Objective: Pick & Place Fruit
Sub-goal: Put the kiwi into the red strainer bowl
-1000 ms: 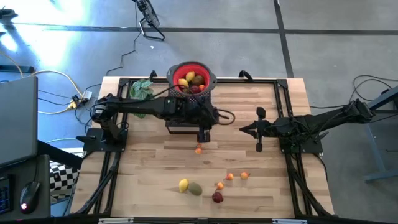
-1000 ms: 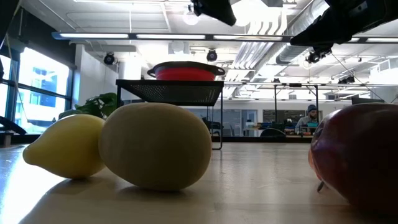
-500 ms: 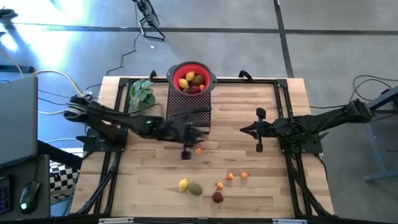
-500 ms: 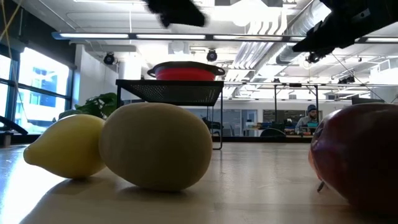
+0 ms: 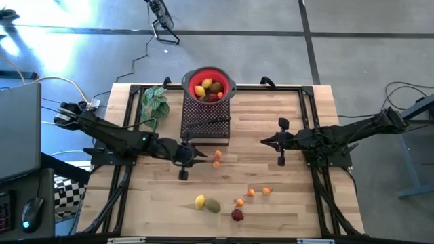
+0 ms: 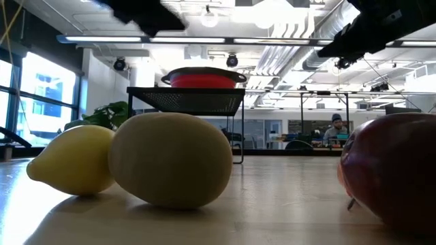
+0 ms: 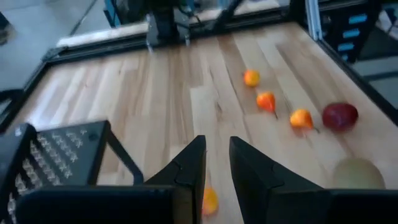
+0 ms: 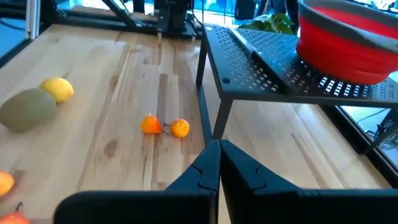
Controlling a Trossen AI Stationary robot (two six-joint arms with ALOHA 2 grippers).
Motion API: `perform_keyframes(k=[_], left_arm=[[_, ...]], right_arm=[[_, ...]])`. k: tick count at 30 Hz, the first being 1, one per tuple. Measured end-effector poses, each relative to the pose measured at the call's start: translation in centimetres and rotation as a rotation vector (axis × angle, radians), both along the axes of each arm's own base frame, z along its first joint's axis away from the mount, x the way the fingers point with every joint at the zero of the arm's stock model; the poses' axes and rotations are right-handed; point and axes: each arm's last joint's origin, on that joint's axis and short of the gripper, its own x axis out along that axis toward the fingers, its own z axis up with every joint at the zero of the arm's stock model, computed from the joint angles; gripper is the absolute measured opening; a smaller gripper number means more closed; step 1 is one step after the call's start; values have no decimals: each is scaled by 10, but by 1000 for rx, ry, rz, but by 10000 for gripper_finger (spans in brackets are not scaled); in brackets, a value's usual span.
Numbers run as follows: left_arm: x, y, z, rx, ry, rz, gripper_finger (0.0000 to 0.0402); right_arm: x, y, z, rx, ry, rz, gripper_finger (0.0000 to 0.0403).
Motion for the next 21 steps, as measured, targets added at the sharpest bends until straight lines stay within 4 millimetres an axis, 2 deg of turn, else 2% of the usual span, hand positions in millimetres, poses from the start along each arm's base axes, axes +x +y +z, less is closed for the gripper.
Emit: perform_keyframes(k=[6,16,21], left_arm=[[-6,-1,-15,-29,41,-35,65],[-5,-3,-16,-181,61,-4,65],[-5,-3,-15,-195,56,-2,65]], right_arm=[[1,-1,3,20,-39,-36,3],[1,-1,5,32,-55,-39,3],[1,-1,4,53,-57,-46,3]])
